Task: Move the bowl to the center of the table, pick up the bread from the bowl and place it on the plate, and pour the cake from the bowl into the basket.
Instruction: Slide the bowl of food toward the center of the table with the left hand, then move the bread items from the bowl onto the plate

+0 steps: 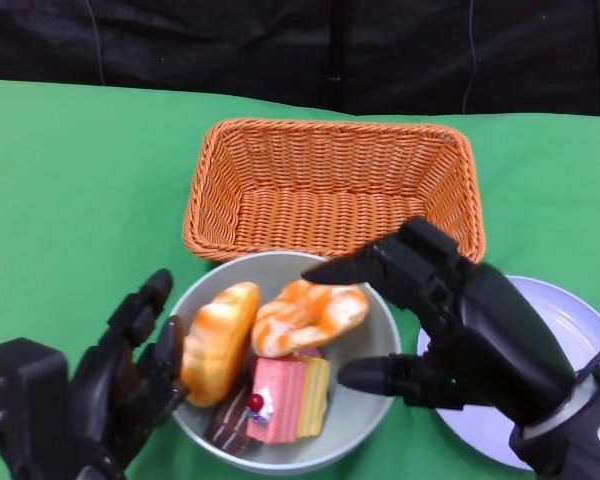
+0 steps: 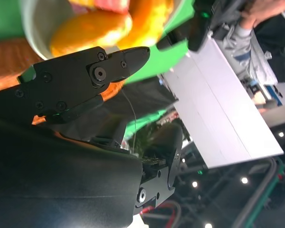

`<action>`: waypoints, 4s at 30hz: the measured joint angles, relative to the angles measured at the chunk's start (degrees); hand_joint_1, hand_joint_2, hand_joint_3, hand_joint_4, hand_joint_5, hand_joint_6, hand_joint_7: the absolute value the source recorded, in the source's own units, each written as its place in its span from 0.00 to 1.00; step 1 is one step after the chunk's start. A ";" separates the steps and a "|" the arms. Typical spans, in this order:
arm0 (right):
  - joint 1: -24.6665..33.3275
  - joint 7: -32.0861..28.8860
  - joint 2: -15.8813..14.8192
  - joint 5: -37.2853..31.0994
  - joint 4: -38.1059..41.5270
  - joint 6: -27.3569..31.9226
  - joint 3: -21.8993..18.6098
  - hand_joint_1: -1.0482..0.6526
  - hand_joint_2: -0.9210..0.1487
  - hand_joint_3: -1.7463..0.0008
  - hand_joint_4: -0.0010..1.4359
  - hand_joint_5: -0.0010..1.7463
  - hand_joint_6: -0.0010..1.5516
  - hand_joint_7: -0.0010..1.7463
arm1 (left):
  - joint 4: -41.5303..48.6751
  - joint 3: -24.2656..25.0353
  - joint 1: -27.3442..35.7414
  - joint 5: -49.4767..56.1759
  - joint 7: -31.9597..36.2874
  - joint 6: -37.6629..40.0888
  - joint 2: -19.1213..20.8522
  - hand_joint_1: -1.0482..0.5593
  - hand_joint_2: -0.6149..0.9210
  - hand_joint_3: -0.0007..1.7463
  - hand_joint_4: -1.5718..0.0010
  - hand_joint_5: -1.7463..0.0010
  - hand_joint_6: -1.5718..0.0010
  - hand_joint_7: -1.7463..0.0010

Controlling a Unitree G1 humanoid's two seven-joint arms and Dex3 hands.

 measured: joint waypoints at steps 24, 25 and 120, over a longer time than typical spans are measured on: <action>-1.76 1.44 -3.17 -1.80 0.02 7.56 2.19 0.45 0.16 1.00 0.00 0.46 0.00 0.42 | 1.66 -1.68 -0.17 1.31 0.02 -0.22 0.02 0.11 1.00 0.43 0.98 0.99 1.00 1.00; -1.76 1.44 -3.23 -1.80 0.02 7.82 2.22 0.45 0.16 1.00 0.00 0.45 0.00 0.42 | 1.66 -1.71 -0.17 1.41 0.02 -0.23 0.03 0.11 1.00 0.43 0.98 0.99 1.00 1.00; -22.60 -40.82 -7.28 -13.29 40.52 -8.85 14.34 0.87 0.99 0.00 0.94 0.96 0.80 0.87 | -2.57 -5.45 3.47 10.17 2.17 -6.11 0.80 0.25 1.00 0.32 0.86 0.78 0.75 0.95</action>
